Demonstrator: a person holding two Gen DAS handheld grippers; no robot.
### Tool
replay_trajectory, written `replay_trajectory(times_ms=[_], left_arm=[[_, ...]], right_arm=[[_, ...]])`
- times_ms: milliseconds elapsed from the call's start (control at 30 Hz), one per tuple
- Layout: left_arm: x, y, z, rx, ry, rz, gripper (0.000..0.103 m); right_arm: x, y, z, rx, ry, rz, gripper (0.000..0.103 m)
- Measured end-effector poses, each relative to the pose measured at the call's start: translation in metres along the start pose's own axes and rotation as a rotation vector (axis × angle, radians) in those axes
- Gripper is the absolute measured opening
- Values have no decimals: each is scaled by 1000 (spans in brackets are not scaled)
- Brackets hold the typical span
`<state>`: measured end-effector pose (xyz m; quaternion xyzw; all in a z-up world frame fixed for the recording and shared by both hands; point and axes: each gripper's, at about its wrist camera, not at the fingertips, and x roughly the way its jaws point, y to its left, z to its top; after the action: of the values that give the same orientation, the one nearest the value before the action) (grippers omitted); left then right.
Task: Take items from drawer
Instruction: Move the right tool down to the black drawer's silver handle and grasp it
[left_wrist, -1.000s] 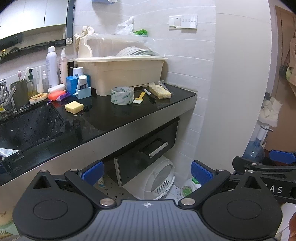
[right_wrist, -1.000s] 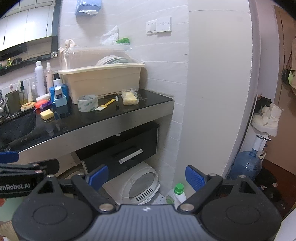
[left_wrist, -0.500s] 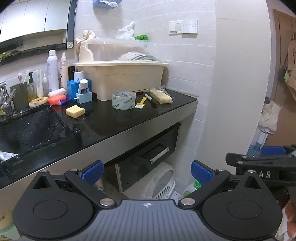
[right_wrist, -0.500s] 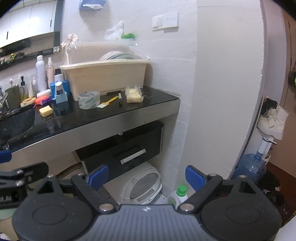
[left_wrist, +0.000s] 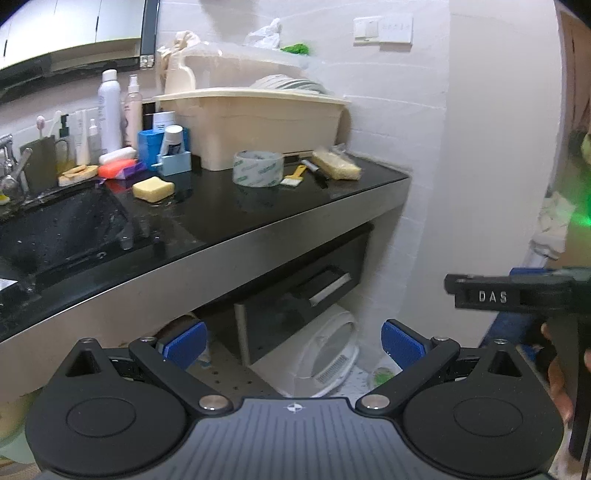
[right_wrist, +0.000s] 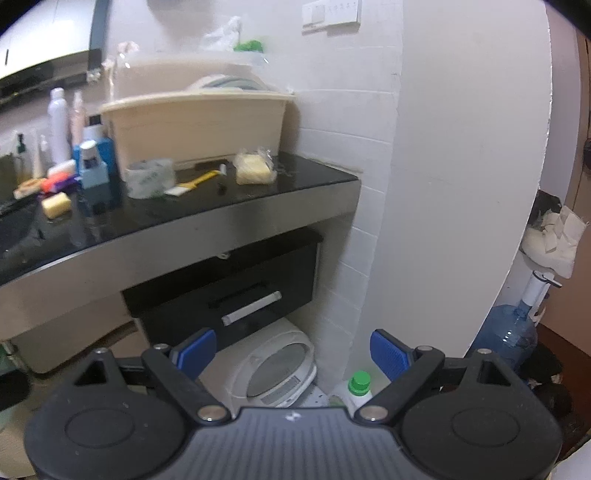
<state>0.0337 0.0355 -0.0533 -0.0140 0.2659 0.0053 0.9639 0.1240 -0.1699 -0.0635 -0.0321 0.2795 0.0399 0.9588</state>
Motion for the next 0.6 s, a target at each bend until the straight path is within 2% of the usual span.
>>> replay_trajectory(times_ms=[367, 600], left_arm=[[22, 7, -15, 14, 2, 42, 102], [35, 10, -22, 55, 31, 14, 102]], right_arm=[[54, 13, 5, -44, 26, -7, 91], [104, 8, 8, 15, 28, -30, 91]])
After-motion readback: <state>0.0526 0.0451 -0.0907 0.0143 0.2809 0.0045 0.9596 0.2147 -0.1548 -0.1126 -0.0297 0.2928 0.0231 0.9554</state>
